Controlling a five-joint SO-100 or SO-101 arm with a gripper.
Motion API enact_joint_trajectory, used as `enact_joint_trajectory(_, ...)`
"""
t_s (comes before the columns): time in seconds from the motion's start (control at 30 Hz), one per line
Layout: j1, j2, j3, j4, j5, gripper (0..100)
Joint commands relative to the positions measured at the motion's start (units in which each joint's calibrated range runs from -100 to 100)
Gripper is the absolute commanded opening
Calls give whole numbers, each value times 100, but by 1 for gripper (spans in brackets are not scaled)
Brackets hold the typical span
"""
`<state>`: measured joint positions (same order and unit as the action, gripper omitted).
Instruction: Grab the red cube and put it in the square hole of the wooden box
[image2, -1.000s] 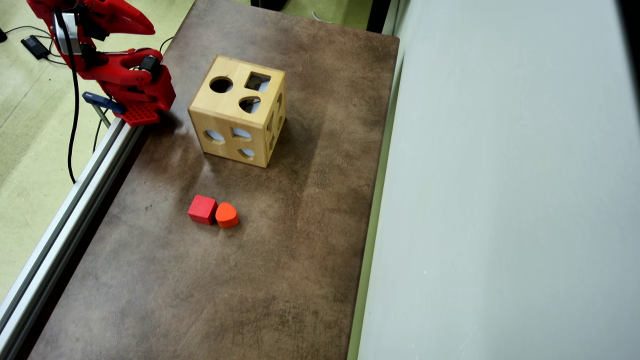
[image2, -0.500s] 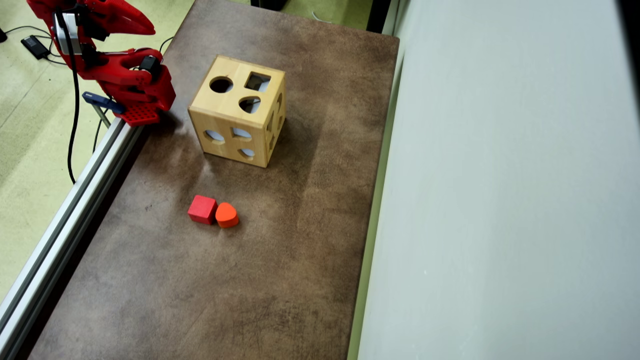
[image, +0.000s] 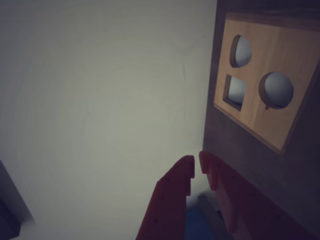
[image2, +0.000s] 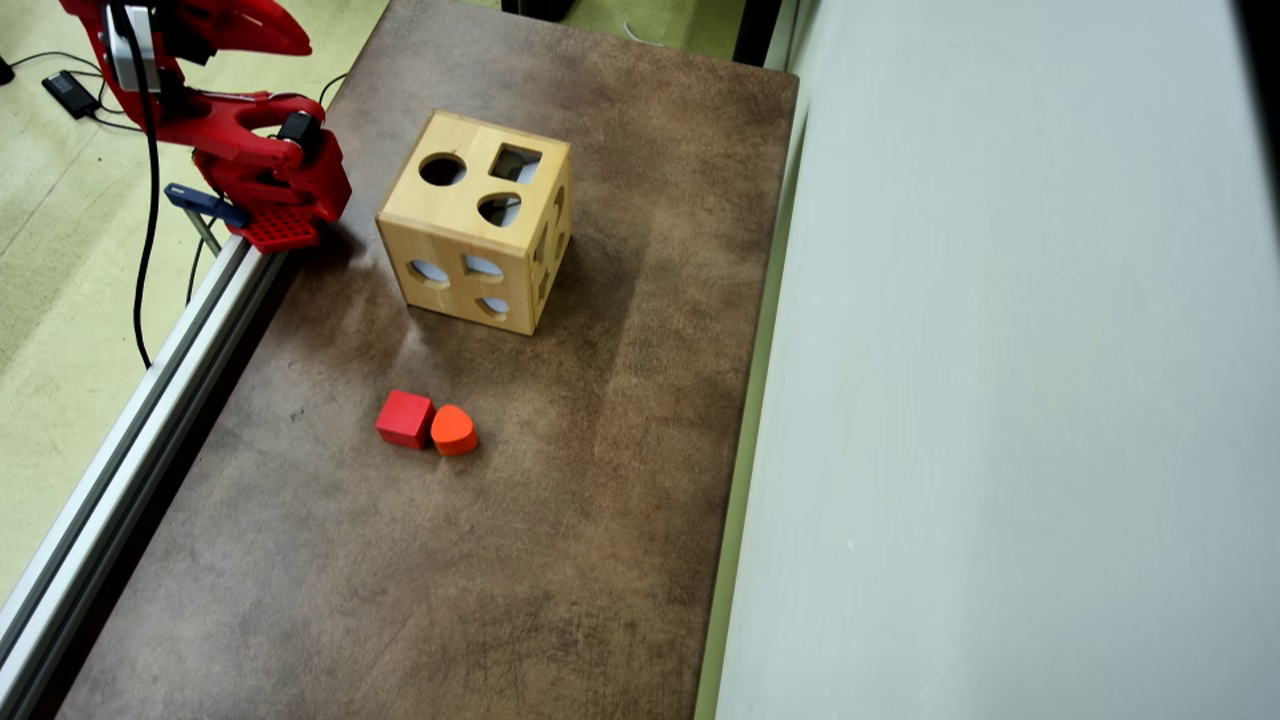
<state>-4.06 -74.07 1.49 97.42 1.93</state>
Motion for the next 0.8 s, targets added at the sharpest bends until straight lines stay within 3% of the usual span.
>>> enact_joint_trajectory(0.0, 347, 778, -632, 49, 34, 3)
enact_joint_trajectory(0.77, 2999, 3250, -712, 49, 34, 3)
